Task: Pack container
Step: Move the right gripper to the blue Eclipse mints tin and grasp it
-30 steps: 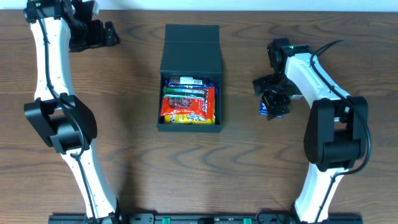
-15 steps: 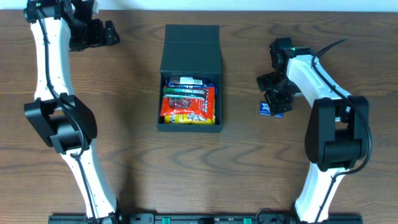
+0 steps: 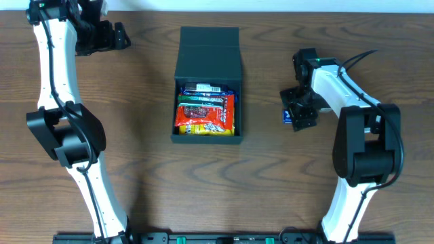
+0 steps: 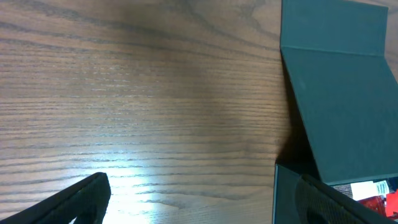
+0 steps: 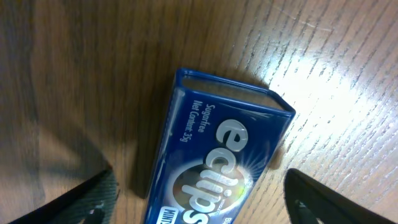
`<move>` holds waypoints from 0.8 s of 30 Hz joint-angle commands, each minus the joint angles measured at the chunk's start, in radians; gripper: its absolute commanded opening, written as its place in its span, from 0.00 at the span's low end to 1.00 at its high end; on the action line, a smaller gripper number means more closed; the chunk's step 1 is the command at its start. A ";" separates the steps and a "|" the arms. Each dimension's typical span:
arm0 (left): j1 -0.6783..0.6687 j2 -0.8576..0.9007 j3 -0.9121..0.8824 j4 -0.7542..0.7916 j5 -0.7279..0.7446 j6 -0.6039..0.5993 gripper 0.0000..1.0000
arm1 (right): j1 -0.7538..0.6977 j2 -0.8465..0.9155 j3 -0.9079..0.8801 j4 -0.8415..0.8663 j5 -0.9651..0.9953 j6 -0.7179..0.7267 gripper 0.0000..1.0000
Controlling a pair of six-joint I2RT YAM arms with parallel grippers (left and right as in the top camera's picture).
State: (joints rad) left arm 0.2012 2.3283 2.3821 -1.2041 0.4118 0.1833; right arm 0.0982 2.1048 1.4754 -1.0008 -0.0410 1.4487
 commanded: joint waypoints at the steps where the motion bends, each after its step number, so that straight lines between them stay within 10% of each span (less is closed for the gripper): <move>1: 0.001 -0.034 -0.002 -0.003 0.008 0.003 0.95 | -0.008 0.008 -0.005 0.000 0.019 0.021 0.77; 24: 0.001 -0.034 -0.002 -0.012 0.020 0.003 0.95 | -0.008 0.007 -0.003 0.041 0.040 -0.136 0.15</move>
State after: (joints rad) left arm 0.2012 2.3283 2.3821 -1.2087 0.4126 0.1833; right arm 0.0944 2.1048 1.4754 -0.9813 -0.0254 1.4029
